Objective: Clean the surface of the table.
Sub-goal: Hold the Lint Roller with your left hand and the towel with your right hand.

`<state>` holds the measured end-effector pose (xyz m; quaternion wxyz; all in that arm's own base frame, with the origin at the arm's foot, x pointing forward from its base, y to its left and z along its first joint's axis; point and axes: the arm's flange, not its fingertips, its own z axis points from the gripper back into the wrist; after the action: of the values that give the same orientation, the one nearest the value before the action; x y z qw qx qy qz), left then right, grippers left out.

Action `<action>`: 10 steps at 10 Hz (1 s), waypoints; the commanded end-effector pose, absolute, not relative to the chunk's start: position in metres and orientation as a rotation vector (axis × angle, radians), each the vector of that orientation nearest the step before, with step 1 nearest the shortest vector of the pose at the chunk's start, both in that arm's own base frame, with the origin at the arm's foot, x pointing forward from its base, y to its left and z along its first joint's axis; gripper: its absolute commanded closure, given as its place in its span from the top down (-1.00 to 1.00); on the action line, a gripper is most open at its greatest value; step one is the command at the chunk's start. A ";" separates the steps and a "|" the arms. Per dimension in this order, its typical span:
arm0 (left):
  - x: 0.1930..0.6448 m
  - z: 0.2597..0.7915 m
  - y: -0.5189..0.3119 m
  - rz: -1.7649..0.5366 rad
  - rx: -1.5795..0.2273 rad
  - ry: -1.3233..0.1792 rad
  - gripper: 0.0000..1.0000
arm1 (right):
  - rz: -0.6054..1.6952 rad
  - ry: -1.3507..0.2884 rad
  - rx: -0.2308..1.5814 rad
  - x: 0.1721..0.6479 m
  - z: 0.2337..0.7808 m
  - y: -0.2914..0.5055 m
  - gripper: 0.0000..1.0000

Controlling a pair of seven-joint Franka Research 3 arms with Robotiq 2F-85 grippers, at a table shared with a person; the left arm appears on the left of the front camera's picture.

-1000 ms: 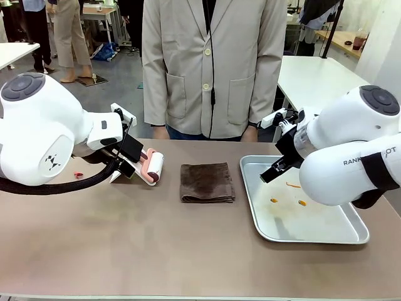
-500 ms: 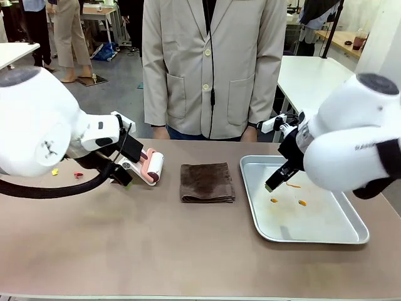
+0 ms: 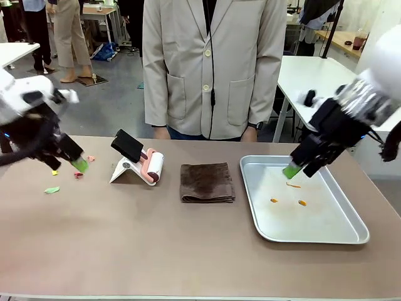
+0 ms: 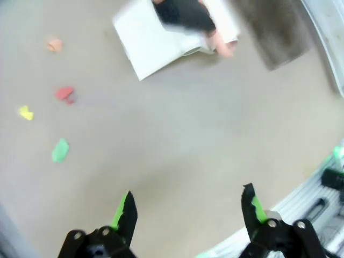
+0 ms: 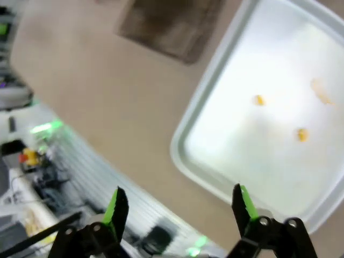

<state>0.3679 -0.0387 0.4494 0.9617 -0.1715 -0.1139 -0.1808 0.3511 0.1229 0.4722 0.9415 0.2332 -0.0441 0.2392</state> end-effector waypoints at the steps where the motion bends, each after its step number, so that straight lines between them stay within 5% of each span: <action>1: 0.374 0.466 -0.004 -0.181 -0.664 -0.299 1.00 | 0.379 -0.097 0.817 0.345 0.479 0.072 1.00; 5: 0.348 0.473 0.126 -0.057 -1.122 -0.350 1.00 | 0.100 -0.271 1.278 0.309 0.458 -0.067 1.00; 10: 0.297 0.434 0.197 0.199 -1.400 -0.462 1.00 | -0.220 -0.401 1.352 0.283 0.428 -0.183 1.00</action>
<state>0.2956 0.2080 0.4355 0.7488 -0.6274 -0.1975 0.0817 0.2786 -0.1775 0.4267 0.7683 0.6097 -0.1662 -0.1018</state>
